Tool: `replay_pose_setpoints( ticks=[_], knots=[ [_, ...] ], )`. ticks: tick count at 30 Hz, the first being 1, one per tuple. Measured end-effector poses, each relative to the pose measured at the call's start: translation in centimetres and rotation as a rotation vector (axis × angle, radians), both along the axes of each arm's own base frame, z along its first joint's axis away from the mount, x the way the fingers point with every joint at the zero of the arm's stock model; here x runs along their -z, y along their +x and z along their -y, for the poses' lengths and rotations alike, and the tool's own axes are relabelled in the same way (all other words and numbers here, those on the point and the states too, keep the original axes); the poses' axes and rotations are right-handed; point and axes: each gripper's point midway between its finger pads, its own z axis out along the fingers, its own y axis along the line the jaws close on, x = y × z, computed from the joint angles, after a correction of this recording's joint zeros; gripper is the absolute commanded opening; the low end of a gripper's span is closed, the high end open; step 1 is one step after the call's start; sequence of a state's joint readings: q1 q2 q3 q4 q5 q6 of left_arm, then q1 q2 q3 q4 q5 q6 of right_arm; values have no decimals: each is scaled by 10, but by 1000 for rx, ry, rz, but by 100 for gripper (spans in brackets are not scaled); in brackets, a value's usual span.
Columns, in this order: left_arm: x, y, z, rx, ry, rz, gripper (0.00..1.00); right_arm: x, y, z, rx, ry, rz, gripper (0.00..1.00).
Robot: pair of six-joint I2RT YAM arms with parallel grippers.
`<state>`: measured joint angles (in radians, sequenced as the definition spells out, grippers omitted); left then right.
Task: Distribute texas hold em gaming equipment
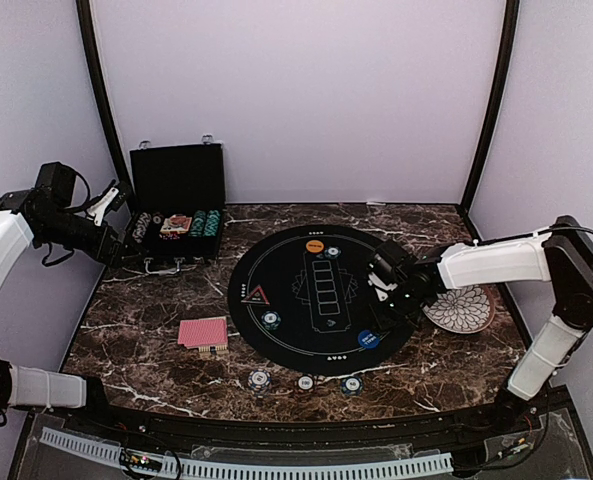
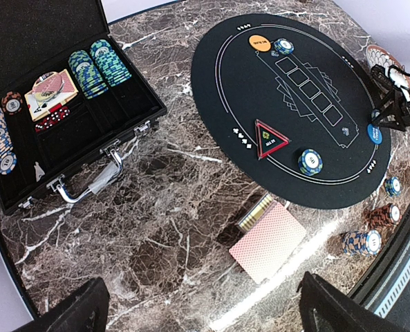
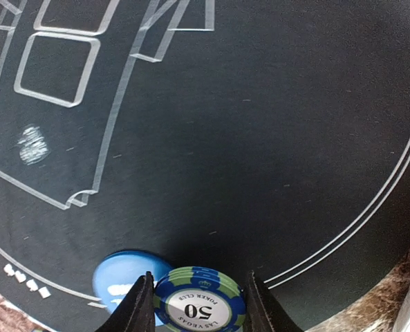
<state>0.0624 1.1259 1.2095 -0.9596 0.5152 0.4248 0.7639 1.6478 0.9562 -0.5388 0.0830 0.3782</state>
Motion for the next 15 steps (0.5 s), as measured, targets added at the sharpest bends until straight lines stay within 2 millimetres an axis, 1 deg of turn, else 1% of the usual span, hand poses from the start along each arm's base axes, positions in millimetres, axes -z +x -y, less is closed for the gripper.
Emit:
replay_pose_setpoints(
  ticks=[5, 9, 10, 11, 12, 13, 15],
  knots=[
    [0, 0, 0, 1, 0, 0, 99, 7, 6, 9, 32, -6, 0, 7],
    [0, 0, 0, 1, 0, 1, 99, 8, 7, 11, 38, -4, 3, 15],
    [0, 0, 0, 1, 1, 1, 99, 9, 8, 11, 38, -4, 3, 19],
    [0, 0, 0, 1, 1, 1, 99, 9, 8, 11, 39, -4, 2, 26],
    [0, 0, 0, 1, 1, 1, 99, 10, 9, 11, 41, -5, 2, 33],
    [0, 0, 0, 2, 1, 1, 99, 11, 9, 11, 41, -6, 1, 42],
    [0, 0, 0, 2, 1, 1, 99, 11, 9, 11, 41, -7, 2, 51]
  ],
)
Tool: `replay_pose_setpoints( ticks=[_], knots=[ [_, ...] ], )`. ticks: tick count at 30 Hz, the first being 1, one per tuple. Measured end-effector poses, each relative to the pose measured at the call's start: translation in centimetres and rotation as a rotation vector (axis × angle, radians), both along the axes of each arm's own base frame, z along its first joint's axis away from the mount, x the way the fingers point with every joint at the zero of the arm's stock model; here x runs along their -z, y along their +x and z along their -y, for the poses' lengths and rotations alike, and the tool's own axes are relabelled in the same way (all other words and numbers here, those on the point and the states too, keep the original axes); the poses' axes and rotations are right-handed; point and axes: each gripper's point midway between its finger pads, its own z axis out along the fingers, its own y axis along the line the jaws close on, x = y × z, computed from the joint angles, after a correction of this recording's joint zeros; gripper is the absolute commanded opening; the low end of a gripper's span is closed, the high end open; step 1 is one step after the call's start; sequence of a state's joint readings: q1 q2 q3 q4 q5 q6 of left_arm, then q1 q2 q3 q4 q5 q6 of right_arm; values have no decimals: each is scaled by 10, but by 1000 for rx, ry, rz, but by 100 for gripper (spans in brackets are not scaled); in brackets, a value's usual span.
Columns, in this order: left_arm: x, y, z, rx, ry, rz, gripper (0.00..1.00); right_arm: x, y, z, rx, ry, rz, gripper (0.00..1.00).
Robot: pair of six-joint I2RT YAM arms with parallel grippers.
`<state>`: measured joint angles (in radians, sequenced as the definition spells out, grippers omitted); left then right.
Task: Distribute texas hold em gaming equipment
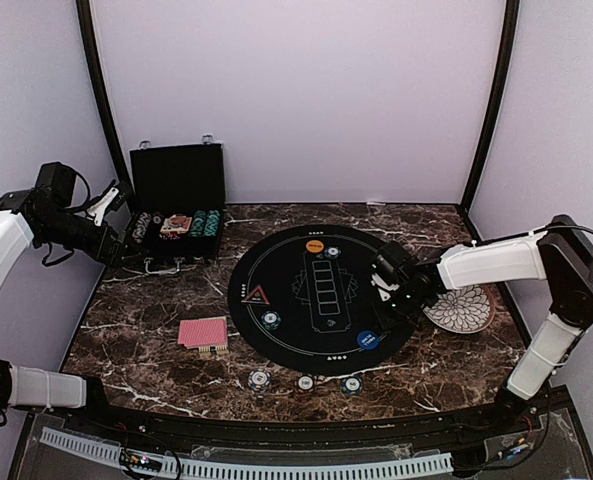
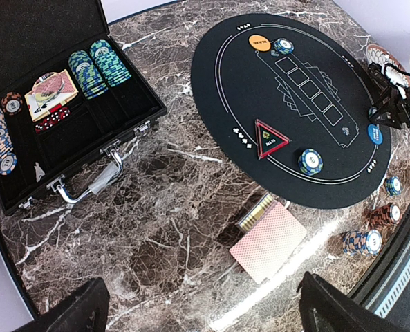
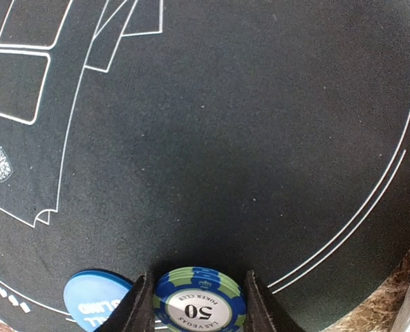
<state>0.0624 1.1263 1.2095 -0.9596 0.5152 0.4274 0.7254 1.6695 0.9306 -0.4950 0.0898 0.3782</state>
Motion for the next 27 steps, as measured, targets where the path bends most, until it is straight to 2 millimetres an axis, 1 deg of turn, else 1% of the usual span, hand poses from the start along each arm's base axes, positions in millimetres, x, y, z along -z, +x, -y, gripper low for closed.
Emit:
replay_pose_setpoints(
  ticks=[5, 8, 10, 11, 13, 15, 16, 19, 21, 23, 27],
  knots=[
    [0, 0, 0, 4, 3, 2, 99, -2, 1, 0, 2, -3, 1, 61],
    [0, 0, 0, 5, 4, 3, 99, -9, 2, 1, 3, -11, 7, 65],
    [0, 0, 0, 5, 5, 3, 99, -21, 5, -2, -4, -6, 28, 69],
    [0, 0, 0, 5, 5, 3, 99, -30, 6, -6, -13, 0, 47, 72],
    [0, 0, 0, 4, 5, 3, 99, -49, 5, -19, -50, 21, 89, 77],
    [0, 0, 0, 5, 7, 4, 99, -69, -6, -40, -124, 50, 123, 80],
    [0, 0, 0, 6, 7, 5, 99, -75, -13, -50, -155, 62, 132, 82],
    [0, 0, 0, 7, 7, 5, 99, -88, -43, -82, -285, 89, 133, 87],
    [0, 0, 0, 7, 7, 5, 99, -91, -66, -100, -364, 93, 105, 91],
    [0, 0, 0, 7, 7, 5, 99, -92, -82, -117, -426, 91, 84, 94],
    [0, 0, 0, 7, 8, 5, 99, -88, -109, -139, -520, 92, 56, 98]
  ],
)
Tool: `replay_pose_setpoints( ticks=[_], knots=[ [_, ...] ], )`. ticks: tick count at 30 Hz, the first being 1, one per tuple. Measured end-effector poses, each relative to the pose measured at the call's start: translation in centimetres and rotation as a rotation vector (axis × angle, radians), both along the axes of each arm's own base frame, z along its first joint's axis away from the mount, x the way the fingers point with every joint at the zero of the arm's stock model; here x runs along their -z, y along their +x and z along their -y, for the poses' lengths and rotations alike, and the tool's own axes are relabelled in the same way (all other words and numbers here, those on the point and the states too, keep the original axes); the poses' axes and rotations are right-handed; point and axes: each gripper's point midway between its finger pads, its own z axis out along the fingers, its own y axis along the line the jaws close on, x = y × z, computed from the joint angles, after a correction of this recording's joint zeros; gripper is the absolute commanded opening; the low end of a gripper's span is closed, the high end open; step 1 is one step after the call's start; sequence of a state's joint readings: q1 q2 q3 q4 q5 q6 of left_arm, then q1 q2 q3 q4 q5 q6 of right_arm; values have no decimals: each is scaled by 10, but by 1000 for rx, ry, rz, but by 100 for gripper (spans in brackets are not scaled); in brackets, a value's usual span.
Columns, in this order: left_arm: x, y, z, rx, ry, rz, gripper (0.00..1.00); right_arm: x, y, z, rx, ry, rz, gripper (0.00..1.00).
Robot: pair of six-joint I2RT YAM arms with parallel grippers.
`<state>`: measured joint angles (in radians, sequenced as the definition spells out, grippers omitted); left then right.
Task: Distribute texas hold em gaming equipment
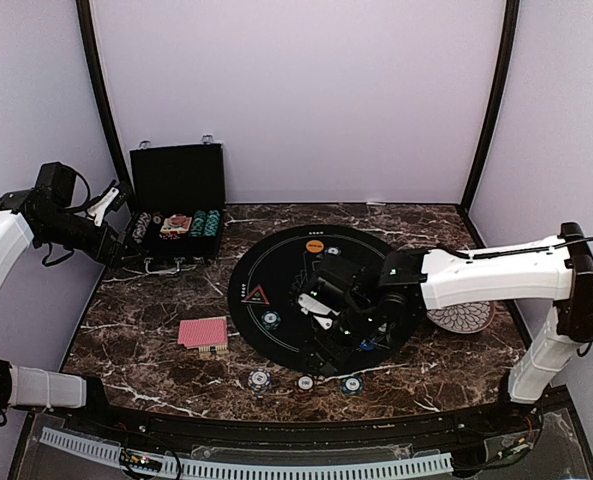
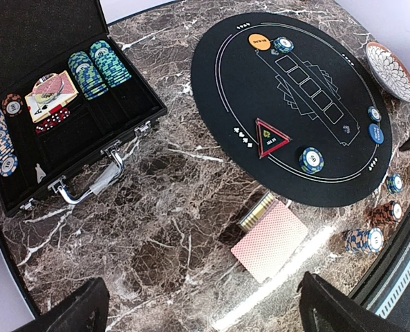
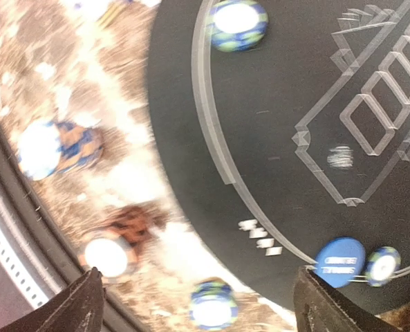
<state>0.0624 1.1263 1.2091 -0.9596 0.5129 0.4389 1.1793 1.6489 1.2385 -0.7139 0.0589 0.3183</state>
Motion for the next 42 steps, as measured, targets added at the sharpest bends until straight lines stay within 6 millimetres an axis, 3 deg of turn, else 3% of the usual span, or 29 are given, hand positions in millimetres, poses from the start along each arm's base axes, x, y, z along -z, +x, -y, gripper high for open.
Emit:
replay_pose_setpoints(
  ticks=[6, 19, 28, 42],
  knots=[
    [0, 0, 0, 1, 1, 1, 99, 14, -26, -12, -91, -26, -50, 99],
    [0, 0, 0, 5, 6, 3, 99, 35, -42, -24, -197, -67, -86, 98],
    [0, -2, 0, 8, 8, 2, 99, 49, -43, -29, -227, -93, -93, 82],
    [-1, -3, 0, 8, 9, 6, 99, 51, -53, -38, -257, -92, -91, 47]
  ],
)
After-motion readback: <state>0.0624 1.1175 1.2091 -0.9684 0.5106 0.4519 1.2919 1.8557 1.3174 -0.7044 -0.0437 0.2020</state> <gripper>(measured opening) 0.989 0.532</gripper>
